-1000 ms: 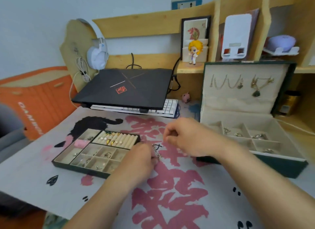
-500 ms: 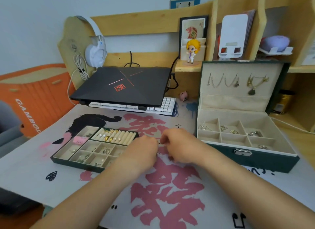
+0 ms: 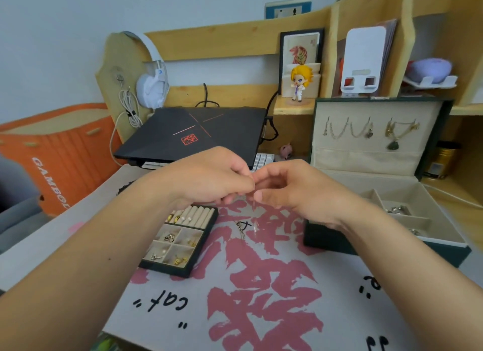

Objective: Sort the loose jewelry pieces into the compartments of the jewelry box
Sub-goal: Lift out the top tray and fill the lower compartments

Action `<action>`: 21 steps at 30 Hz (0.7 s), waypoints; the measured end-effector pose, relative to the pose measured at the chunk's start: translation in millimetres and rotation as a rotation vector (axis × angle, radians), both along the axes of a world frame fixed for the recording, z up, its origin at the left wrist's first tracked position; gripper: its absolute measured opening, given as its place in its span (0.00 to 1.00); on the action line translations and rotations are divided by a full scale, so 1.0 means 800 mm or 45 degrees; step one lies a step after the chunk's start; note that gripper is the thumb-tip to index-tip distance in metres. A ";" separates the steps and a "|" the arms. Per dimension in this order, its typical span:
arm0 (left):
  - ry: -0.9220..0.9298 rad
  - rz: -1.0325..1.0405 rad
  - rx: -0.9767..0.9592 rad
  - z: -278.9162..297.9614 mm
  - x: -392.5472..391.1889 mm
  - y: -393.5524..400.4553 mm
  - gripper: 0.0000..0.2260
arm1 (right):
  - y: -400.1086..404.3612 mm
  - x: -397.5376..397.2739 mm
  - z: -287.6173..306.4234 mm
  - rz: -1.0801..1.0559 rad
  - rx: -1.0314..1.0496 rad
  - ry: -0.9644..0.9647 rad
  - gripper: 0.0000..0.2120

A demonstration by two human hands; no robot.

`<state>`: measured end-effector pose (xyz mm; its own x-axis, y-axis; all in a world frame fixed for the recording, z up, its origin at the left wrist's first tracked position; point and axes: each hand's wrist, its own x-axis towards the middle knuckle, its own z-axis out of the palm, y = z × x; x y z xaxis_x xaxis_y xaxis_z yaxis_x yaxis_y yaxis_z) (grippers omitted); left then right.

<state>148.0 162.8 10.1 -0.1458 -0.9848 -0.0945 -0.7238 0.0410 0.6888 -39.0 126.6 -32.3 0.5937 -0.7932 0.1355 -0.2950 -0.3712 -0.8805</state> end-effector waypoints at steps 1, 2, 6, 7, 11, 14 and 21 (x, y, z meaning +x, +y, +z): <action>0.007 -0.002 -0.009 0.002 -0.002 0.000 0.05 | -0.001 -0.002 0.000 -0.028 0.029 -0.045 0.08; 0.014 -0.009 -0.022 0.003 -0.003 -0.001 0.06 | -0.002 -0.003 0.001 -0.054 0.057 -0.080 0.07; 0.031 -0.030 -0.123 0.000 -0.006 -0.004 0.05 | -0.007 -0.012 0.005 -0.066 0.089 -0.119 0.04; 0.044 -0.026 -0.138 -0.002 -0.006 -0.005 0.05 | -0.008 -0.014 0.006 -0.050 0.099 -0.109 0.04; 0.053 -0.003 -0.156 -0.007 -0.001 -0.009 0.06 | -0.016 -0.027 0.012 0.020 0.243 -0.065 0.04; 0.051 0.019 -0.181 -0.005 0.004 -0.012 0.07 | -0.021 -0.036 0.011 0.081 0.341 -0.029 0.08; 0.065 0.137 -0.234 -0.006 0.014 -0.016 0.08 | -0.030 -0.050 0.011 0.205 0.582 -0.164 0.13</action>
